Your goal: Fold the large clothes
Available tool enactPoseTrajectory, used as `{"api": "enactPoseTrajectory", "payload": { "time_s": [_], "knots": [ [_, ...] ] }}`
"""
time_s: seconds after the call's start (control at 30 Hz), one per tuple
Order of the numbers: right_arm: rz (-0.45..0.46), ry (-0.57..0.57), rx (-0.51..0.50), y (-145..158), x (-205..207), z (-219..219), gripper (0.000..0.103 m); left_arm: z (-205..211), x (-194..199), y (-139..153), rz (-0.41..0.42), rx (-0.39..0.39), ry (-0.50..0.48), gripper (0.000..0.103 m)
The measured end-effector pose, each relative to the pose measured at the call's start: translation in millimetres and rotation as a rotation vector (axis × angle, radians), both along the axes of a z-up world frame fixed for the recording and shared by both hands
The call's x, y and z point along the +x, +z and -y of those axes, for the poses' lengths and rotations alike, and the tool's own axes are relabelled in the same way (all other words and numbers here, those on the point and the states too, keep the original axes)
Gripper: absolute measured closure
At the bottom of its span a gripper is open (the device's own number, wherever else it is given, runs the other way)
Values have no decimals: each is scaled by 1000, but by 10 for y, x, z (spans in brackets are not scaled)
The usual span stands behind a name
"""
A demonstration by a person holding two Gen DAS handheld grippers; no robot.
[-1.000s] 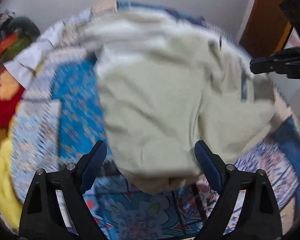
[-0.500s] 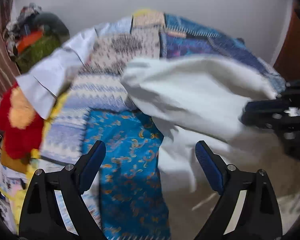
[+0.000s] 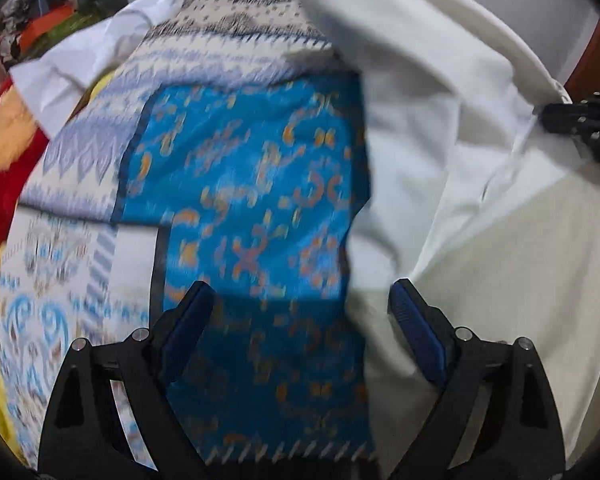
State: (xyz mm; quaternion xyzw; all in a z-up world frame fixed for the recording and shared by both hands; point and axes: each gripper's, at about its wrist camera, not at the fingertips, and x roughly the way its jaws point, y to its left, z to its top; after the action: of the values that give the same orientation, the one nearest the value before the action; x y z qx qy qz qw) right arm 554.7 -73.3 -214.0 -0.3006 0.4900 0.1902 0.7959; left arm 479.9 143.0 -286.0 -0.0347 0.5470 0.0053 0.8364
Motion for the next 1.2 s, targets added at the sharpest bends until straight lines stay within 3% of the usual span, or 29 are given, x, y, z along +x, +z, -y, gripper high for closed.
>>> {"api": "enactPoseTrajectory", "payload": {
  "time_s": [0.13,0.33,0.47,0.57,0.67,0.77,0.9,0.97,1.07,1.13,1.2],
  "knots": [
    [-26,-46,26,41,-42,184,97,28,-185,-51,-18,36,5,11],
    [7,-60,22,53,-224,317,97,165,-314,-96,-21,77,35,11],
    [-62,-81,215,388,-328,508,97,167,-301,126,-12,75,4,23],
    [-70,-74,394,764,-418,620,97,157,-215,461,82,72,-8,23],
    [-55,-52,448,905,-434,555,97,202,93,776,144,92,-16,23],
    [-101,-39,454,739,-386,440,97,239,544,952,193,76,-5,20],
    [-177,-25,326,240,-352,361,97,319,1161,919,168,100,-12,20],
    [-188,-10,304,63,-374,426,97,286,1445,838,140,137,31,19],
    [-209,-13,385,36,-373,599,97,122,1744,878,148,98,139,19],
    [-233,-35,426,45,-343,678,97,0,1754,998,182,110,211,19],
    [-234,-60,444,81,-329,749,97,-72,1667,1141,202,112,217,19]
  ]
}}
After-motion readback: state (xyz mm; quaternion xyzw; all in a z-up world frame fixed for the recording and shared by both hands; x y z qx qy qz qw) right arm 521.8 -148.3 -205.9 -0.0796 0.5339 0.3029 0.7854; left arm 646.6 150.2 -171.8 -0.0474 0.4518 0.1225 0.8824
